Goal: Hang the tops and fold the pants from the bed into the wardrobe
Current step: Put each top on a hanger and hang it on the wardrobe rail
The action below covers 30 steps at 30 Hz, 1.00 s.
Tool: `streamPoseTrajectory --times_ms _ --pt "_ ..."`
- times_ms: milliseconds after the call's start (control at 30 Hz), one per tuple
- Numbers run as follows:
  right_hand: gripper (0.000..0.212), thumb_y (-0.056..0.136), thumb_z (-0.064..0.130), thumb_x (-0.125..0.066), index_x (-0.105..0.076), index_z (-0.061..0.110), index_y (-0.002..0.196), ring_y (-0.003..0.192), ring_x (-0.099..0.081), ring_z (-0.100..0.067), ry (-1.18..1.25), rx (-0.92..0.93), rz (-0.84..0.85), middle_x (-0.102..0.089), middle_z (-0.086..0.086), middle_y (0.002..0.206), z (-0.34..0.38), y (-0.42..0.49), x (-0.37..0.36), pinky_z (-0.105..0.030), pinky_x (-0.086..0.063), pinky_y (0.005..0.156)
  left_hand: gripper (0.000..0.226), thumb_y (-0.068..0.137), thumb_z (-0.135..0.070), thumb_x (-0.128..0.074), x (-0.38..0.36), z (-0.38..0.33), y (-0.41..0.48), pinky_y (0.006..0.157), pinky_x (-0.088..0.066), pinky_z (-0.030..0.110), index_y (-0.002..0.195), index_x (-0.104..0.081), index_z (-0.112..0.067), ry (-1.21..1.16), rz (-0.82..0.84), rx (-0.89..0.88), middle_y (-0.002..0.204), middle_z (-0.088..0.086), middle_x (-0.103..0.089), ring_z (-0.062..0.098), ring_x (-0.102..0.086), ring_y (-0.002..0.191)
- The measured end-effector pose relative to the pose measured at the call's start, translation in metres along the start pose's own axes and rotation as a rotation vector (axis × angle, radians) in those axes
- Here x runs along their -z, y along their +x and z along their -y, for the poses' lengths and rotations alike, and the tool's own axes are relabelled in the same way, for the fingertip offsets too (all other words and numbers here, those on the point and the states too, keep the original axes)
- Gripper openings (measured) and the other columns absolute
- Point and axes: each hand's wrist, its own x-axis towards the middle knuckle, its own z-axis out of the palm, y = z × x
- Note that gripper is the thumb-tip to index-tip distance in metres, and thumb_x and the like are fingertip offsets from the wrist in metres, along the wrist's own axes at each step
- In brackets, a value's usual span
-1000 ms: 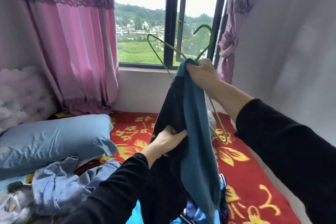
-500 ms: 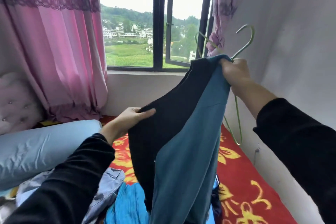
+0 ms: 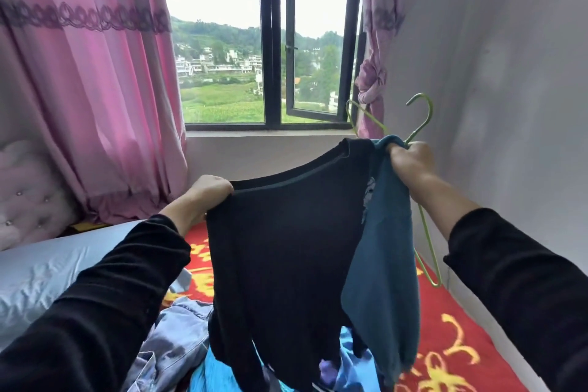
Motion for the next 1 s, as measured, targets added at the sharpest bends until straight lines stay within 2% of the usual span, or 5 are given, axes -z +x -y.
streamPoseTrajectory --times_ms 100,267,500,600,1000 --pt "0.021 0.089 0.022 -0.056 -0.054 0.009 0.072 0.065 -0.045 -0.02 0.004 -0.004 0.01 -0.047 -0.003 0.065 -0.009 0.0 0.003 -0.03 -0.035 0.058 0.014 0.071 -0.008 -0.049 0.0 0.012 0.01 0.063 -0.051 0.03 0.068 -0.063 -0.009 0.326 -0.214 -0.046 0.073 0.012 -0.064 0.032 -0.063 0.073" --pt "0.03 0.09 0.019 -0.055 -0.051 0.01 0.062 0.064 -0.048 -0.022 -0.059 -0.009 0.007 -0.048 -0.002 0.06 -0.031 -0.005 0.002 -0.031 -0.034 0.055 0.017 0.092 -0.002 -0.047 -0.013 -0.002 0.0 0.05 -0.056 0.03 0.102 -0.06 0.0 -0.495 0.012 0.162 0.079 0.015 -0.062 0.024 -0.064 0.07" --pt "0.023 0.082 0.019 -0.06 -0.054 0.008 0.062 0.062 -0.044 -0.022 -0.199 -0.064 0.206 -0.047 -0.004 0.059 -0.061 -0.028 0.0 -0.031 -0.03 0.052 0.015 0.088 -0.023 -0.054 -0.04 -0.04 -0.011 0.066 -0.052 0.037 0.095 -0.057 -0.01 -0.763 0.104 0.159 0.084 0.008 -0.061 0.022 -0.061 0.077" --pt "0.024 0.059 0.031 -0.059 -0.064 0.009 0.063 0.051 -0.042 -0.015 0.026 -0.123 0.376 -0.05 -0.002 0.057 -0.06 -0.04 0.001 -0.024 -0.033 0.05 0.029 0.088 -0.032 -0.063 -0.054 -0.048 -0.01 0.078 -0.057 0.041 0.106 -0.064 -0.009 -0.635 0.097 0.106 0.091 0.012 -0.067 0.028 -0.065 0.085" --pt "0.048 0.099 0.037 -0.032 -0.035 0.018 0.054 0.035 -0.018 -0.01 1.074 -0.243 0.284 -0.027 0.004 0.045 0.018 -0.065 -0.031 -0.019 -0.009 0.042 0.027 0.087 -0.036 -0.066 -0.065 -0.033 -0.034 0.086 -0.055 0.038 0.098 -0.066 -0.011 -0.219 0.164 0.039 0.094 0.011 -0.07 0.026 -0.067 0.088"
